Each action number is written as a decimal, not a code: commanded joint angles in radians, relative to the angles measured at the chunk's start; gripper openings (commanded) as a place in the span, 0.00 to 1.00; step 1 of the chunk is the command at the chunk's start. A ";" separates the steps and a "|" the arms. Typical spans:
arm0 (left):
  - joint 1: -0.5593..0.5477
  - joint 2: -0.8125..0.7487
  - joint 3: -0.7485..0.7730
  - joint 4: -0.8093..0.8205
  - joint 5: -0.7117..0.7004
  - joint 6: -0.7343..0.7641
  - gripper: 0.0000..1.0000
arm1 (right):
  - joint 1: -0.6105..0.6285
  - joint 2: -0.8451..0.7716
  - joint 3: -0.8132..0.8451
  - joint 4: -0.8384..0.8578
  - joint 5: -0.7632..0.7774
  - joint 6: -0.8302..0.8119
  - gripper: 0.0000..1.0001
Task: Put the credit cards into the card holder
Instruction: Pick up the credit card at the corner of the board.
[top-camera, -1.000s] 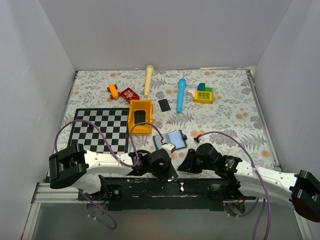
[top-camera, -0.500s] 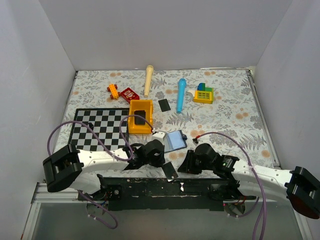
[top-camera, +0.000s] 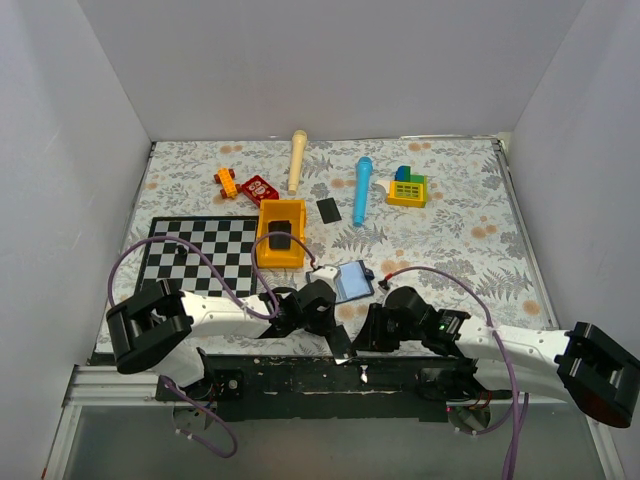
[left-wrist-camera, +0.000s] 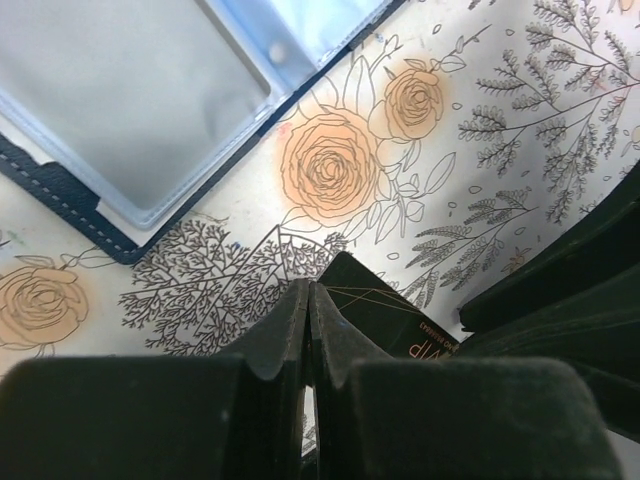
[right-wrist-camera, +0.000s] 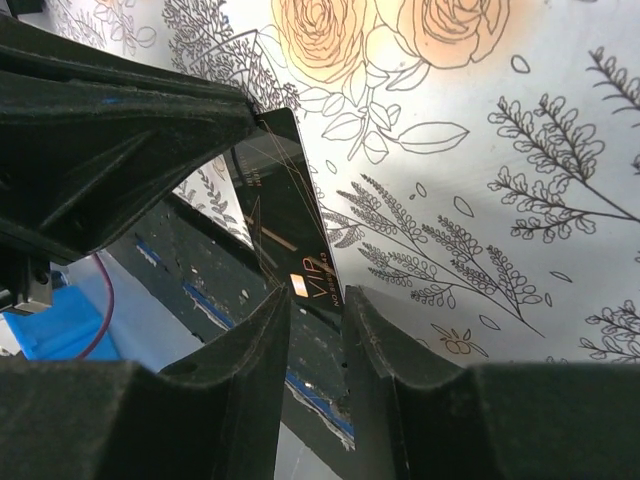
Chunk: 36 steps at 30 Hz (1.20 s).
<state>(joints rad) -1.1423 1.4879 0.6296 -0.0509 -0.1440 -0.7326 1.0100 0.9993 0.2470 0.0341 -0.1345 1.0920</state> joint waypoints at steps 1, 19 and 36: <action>0.003 0.023 -0.028 0.016 0.041 -0.002 0.00 | 0.002 -0.016 -0.021 0.029 -0.037 -0.007 0.37; 0.001 -0.008 -0.071 0.025 0.061 -0.014 0.00 | 0.002 -0.126 -0.034 -0.114 -0.077 0.005 0.38; -0.011 -0.026 -0.079 0.025 0.069 -0.017 0.00 | 0.002 0.038 -0.022 -0.007 -0.109 -0.010 0.40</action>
<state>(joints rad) -1.1423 1.4799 0.5800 0.0452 -0.0879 -0.7532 1.0100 0.9829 0.2050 -0.0277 -0.2478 1.1027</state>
